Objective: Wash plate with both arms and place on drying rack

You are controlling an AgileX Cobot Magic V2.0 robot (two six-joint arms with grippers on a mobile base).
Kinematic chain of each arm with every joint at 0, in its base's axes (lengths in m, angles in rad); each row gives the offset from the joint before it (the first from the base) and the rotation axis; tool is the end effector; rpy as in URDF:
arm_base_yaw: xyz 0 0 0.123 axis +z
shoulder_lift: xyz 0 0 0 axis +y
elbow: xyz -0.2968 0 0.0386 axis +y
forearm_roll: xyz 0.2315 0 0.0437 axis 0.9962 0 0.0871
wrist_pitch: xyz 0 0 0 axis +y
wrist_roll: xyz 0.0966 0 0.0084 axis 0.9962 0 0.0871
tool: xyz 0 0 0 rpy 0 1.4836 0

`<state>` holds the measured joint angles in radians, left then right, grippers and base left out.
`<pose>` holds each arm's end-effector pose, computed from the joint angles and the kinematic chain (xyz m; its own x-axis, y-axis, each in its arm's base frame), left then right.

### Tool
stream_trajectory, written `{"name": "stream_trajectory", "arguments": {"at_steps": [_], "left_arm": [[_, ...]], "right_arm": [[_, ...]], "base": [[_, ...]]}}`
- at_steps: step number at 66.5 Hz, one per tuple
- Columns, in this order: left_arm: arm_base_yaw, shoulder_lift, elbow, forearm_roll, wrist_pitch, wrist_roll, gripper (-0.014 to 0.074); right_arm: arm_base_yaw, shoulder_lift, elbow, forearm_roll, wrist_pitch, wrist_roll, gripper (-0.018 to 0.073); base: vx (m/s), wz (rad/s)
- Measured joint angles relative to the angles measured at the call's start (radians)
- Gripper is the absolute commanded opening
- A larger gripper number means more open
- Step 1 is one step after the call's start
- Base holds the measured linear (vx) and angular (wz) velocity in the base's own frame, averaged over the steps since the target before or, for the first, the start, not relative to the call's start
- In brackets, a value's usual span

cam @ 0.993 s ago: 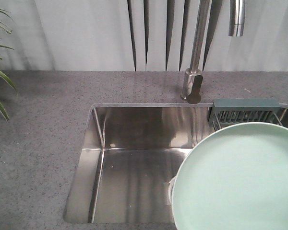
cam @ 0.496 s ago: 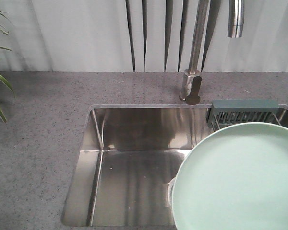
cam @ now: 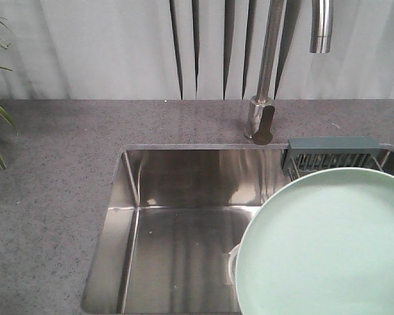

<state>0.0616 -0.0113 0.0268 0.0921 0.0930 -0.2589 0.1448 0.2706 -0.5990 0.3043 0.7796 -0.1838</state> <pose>0.0318 0.0028 0.1963 -0.0089 -0.1673 -0.9859 -0.0726 0.9834 -0.1662 0.0155 0.0229 0.3239 -0.3424 -0.0144 -0.9394 -0.3254 0.9398 0.1042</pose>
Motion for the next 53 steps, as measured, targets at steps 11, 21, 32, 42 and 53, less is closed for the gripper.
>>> {"name": "stream_trajectory", "arguments": {"at_steps": [11, 21, 32, 42, 53], "left_arm": [[0.000, 0.000, 0.000, 0.000, 0.000, 0.000, -0.0006], [0.000, 0.000, 0.000, 0.000, 0.000, 0.000, -0.0006], [0.000, 0.000, 0.000, 0.000, 0.000, 0.000, -0.0006], [0.000, 0.000, 0.000, 0.000, 0.000, 0.000, -0.0006], [0.000, 0.000, 0.000, -0.001, 0.000, -0.001, -0.0006]], "right_arm": [[0.000, 0.000, 0.000, 0.000, 0.000, 0.000, -0.0005], [0.000, 0.000, 0.000, 0.000, 0.000, 0.000, -0.0005], [0.000, 0.000, 0.000, 0.000, 0.000, 0.000, -0.0005], [0.000, 0.000, 0.000, 0.000, 0.000, 0.000, -0.0005], [0.000, 0.000, 0.000, 0.000, 0.000, 0.000, -0.0005]], "base": [[0.00, 0.00], [0.00, 0.00], [0.00, 0.00], [0.00, 0.00], [0.00, 0.00]]}}
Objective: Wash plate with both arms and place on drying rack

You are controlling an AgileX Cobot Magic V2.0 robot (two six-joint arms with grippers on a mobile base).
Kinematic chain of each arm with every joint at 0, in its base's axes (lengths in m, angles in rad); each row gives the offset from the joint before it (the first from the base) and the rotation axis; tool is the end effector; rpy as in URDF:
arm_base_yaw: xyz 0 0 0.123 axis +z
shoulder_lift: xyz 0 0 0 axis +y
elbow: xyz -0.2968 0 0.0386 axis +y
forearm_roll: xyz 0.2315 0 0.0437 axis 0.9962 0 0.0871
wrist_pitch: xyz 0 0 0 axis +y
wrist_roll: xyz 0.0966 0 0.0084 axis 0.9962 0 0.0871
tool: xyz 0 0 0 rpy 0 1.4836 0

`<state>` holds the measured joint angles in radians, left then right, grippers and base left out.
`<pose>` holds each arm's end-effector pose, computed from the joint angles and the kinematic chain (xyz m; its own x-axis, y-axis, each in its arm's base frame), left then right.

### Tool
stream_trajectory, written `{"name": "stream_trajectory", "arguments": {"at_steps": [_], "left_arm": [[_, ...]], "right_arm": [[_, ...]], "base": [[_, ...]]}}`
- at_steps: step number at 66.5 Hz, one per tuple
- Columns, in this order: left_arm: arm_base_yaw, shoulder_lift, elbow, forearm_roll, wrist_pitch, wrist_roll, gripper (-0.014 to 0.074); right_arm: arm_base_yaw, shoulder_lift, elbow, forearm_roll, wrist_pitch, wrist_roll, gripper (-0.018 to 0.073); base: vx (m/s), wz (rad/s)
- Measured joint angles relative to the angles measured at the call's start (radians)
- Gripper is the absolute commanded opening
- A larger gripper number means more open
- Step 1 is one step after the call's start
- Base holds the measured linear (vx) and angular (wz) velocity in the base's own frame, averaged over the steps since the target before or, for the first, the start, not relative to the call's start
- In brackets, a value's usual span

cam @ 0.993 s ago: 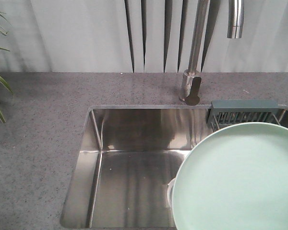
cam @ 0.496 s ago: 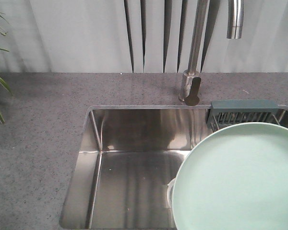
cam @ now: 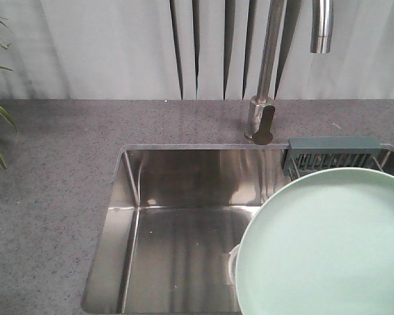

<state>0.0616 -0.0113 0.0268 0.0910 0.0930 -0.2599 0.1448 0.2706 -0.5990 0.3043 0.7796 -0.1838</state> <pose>0.0318 0.0028 0.1963 -0.0088 -0.1693 -0.9855 -0.0725 0.9831 -0.1683 0.0155 0.0229 0.3239 -0.3424 -0.0144 -0.9394 -0.3254 0.9398 0.1042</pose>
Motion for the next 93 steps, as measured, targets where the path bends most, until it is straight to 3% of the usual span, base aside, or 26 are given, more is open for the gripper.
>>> {"name": "stream_trajectory", "arguments": {"at_steps": [6, 17, 28, 41, 49, 67, 80, 93], "left_arm": [[0.000, 0.000, 0.000, -0.039, 0.000, -0.032, -0.0006], [0.000, 0.000, 0.000, -0.201, 0.000, -0.157, -0.0006], [0.000, 0.000, 0.000, -0.321, -0.004, -0.230, -0.0006], [0.000, 0.000, 0.000, -0.636, -0.009, -0.413, -0.0006], [0.000, 0.000, 0.000, -0.770, -0.011, -0.449, -0.0006], [0.000, 0.000, 0.000, -0.823, -0.019, -0.462, -0.0006], [0.000, 0.000, -0.001, -0.930, 0.001, -0.465, -0.0006], [0.000, 0.000, -0.107, -0.942, 0.061, -0.461, -0.0005]], "right_arm": [[0.000, 0.000, 0.000, 0.000, 0.000, 0.000, -0.0005], [0.000, 0.000, 0.000, 0.000, 0.000, 0.000, -0.0005], [0.000, 0.000, 0.000, 0.000, 0.000, 0.000, -0.0005], [0.000, 0.000, 0.000, 0.000, 0.000, 0.000, -0.0005], [0.000, 0.000, 0.000, 0.000, 0.000, 0.000, -0.0005], [0.000, 0.000, 0.000, 0.000, 0.000, 0.000, -0.0005], [0.000, 0.000, 0.000, 0.000, 0.000, 0.000, -0.0005], [0.000, 0.000, 0.000, 0.000, 0.000, 0.000, -0.0005]], "base": [[0.00, 0.00], [0.00, 0.00], [0.00, 0.00], [0.00, 0.00], [0.00, 0.00], [0.00, 0.00], [0.00, 0.00], [0.00, 0.00]]}}
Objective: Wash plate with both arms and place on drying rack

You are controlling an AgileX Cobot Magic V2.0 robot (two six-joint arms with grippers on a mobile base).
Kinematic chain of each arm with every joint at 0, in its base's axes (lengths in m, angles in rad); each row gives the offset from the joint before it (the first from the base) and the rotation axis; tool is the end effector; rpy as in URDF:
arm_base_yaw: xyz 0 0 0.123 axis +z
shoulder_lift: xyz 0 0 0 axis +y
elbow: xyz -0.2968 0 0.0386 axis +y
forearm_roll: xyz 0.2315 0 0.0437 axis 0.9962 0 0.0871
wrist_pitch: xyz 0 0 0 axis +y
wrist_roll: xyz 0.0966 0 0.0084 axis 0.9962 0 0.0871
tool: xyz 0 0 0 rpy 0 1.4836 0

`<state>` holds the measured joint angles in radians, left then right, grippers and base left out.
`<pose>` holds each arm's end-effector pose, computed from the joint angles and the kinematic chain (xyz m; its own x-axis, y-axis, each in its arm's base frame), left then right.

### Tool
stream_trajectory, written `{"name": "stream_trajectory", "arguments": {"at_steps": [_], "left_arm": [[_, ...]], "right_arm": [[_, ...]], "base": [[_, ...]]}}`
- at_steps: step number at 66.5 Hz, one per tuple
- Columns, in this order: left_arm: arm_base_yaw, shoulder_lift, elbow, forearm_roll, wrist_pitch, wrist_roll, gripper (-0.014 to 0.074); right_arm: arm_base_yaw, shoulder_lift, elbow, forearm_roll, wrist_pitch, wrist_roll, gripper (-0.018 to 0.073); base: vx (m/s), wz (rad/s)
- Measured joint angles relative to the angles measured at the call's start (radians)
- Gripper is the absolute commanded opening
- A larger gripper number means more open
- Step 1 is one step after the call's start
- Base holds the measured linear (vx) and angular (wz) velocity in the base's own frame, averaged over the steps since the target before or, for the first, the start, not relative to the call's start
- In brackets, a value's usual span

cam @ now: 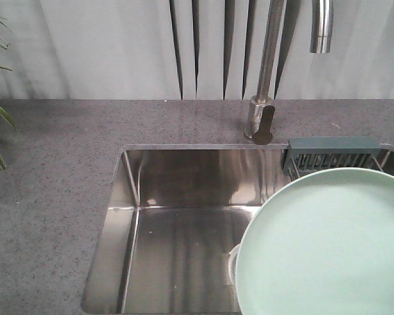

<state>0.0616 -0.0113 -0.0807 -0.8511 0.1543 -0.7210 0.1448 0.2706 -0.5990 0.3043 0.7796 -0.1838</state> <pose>0.0260 -0.0097 0.2304 -0.0535 -0.9985 -0.0135 0.0771 0.0094 -0.9970 0.0155 0.0229 0.3239 -0.3424 -0.0144 -0.9394 -0.3254 0.9398 0.1042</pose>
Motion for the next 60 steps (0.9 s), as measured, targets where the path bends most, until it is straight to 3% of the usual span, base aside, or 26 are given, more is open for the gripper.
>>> {"name": "stream_trajectory", "arguments": {"at_steps": [12, 23, 32, 37, 43, 49, 60], "left_arm": [[0.000, 0.000, -0.143, -0.002, 0.000, 0.094, -0.0002], [0.000, 0.035, -0.273, -0.003, 0.020, 0.246, 0.0004], [0.000, 0.169, -0.379, -0.030, 0.116, 0.420, 0.0017], [0.000, 0.276, -0.445, -0.082, 0.181, 0.560, 0.0036], [0.000, 0.409, -0.514, -0.170, 0.253, 0.786, 0.0071], [0.000, 0.543, -0.568, -0.303, 0.302, 1.020, 0.0115], [0.000, 0.795, -0.626, -0.624, 0.454, 1.389, 0.0260]], "right_arm": [[0.000, 0.000, 0.000, 0.000, 0.000, 0.000, -0.0005], [0.000, 0.000, 0.000, 0.000, 0.000, 0.000, -0.0005], [0.000, 0.000, 0.000, 0.000, 0.000, 0.000, -0.0005], [0.000, 0.000, 0.000, 0.000, 0.000, 0.000, -0.0005], [0.000, 0.000, 0.000, 0.000, 0.000, 0.000, -0.0005], [0.000, 0.000, 0.000, 0.001, 0.000, 0.000, -0.0005], [0.000, 0.000, 0.000, 0.003, 0.000, 0.000, -0.0005]], "base": [[0.00, 0.00], [0.00, 0.00], [0.00, 0.00], [0.00, 0.00], [0.00, 0.00], [0.00, 0.00], [0.00, 0.00]]}}
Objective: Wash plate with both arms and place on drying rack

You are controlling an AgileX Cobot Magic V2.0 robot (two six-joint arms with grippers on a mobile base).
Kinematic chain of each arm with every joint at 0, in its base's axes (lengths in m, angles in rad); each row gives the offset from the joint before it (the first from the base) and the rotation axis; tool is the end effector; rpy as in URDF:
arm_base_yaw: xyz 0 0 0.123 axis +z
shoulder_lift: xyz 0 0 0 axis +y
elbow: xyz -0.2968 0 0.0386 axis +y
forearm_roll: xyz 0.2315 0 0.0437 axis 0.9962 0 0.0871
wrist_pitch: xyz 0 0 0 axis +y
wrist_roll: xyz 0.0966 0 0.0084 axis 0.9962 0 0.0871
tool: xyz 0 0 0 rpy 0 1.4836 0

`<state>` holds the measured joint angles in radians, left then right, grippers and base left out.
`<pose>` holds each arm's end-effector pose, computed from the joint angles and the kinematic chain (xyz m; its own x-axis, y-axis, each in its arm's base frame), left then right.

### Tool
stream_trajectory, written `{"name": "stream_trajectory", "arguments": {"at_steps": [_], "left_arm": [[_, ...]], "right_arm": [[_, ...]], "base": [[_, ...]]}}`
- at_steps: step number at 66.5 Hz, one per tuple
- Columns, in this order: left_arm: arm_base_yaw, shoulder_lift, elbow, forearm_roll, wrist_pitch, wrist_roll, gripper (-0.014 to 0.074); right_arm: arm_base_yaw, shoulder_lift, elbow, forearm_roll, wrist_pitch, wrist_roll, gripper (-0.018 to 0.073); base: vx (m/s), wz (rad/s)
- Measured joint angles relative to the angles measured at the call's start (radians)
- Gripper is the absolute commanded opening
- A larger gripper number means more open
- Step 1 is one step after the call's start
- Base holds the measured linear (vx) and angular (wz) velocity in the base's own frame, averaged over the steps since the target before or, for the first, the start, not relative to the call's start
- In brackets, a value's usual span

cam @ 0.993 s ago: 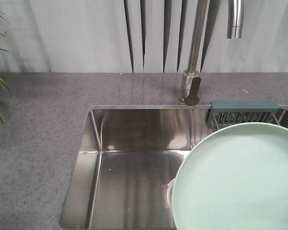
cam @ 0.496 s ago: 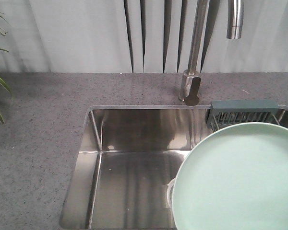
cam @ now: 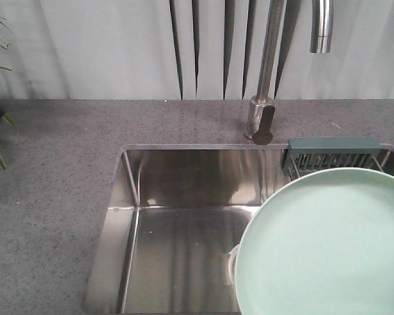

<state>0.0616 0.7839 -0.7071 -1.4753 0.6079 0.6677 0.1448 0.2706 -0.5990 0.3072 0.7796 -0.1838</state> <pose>0.1340 -0.0470 0.3812 -0.4047 -0.6087 -0.6825 0.3248 0.6020 -0.7295 0.0155 0.0231 0.3239 -0.3427 -0.0124 -0.9394 -0.3265 0.9392 0.1068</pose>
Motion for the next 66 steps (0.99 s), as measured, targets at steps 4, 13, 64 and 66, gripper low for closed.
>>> {"name": "stream_trajectory", "arguments": {"at_steps": [4, 13, 64, 66], "left_arm": [[0.000, 0.080, -0.016, -0.093, 0.084, 0.117, 0.0309], [0.000, 0.264, -0.082, -0.183, 0.247, 0.278, 0.0396], [-0.410, 0.997, -0.677, -0.159, 0.085, 0.380, 0.0420], [-0.426, 1.031, -0.708, -0.161, 0.082, 0.380, 0.0420]], "right_arm": [[0.000, 0.000, 0.000, -0.005, 0.000, 0.000, -0.0005], [0.000, 0.000, 0.000, -0.060, -0.004, 0.015, -0.0005], [0.000, 0.000, 0.000, -0.565, 0.040, 0.469, -0.0005], [0.000, 0.000, 0.000, -0.566, 0.041, 0.469, -0.0005]], "base": [[0.00, 0.00], [0.00, 0.00], [0.00, 0.00], [0.00, 0.00]]}}
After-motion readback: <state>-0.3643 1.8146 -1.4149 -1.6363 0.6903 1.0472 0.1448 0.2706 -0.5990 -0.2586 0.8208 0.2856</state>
